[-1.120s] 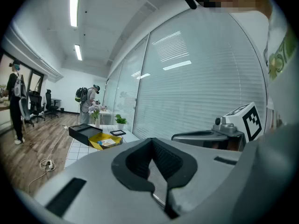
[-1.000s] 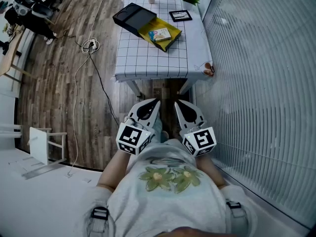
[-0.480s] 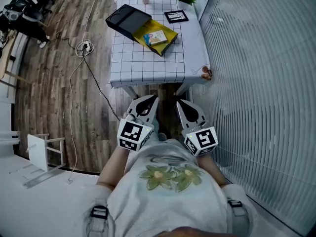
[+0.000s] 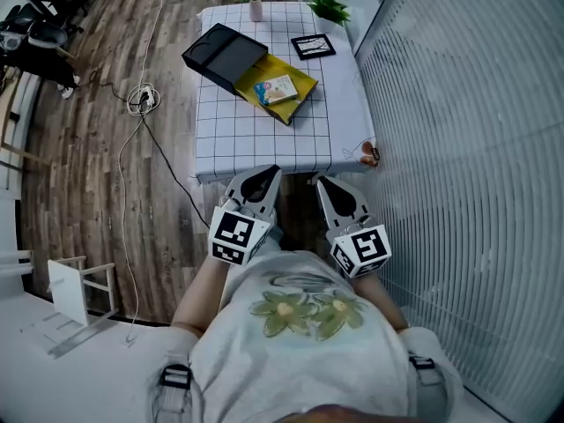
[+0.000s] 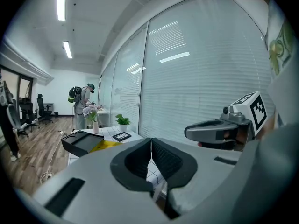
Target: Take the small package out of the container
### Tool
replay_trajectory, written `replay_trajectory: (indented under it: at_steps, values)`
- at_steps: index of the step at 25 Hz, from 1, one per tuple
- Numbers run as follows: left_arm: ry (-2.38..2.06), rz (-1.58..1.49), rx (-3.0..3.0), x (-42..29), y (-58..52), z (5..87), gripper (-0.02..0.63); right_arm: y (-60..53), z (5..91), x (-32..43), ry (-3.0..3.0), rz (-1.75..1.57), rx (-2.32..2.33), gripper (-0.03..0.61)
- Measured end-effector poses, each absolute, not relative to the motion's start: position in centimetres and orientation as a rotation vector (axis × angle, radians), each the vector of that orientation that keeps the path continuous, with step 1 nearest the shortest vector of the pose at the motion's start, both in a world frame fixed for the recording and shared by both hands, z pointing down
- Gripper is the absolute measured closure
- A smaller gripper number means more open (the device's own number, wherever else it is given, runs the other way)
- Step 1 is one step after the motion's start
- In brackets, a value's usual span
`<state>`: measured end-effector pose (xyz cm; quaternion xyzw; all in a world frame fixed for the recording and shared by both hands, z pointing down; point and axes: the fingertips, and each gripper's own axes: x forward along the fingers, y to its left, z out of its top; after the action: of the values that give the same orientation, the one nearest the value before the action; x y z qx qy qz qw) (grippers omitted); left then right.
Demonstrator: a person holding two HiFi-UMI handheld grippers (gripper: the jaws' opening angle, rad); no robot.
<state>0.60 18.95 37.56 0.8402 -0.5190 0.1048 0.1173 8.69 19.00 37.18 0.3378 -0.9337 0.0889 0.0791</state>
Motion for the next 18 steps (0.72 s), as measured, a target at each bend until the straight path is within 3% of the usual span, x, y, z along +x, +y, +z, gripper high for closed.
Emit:
replay_trajectory:
  at_steps: [18]
  values:
    - [-1.351, 0.366, 2.599, -3.2, 11.4, 38.4, 0.609, 11.8, 38.7, 3.6, -2.72, 0.288, 1.172, 0.572]
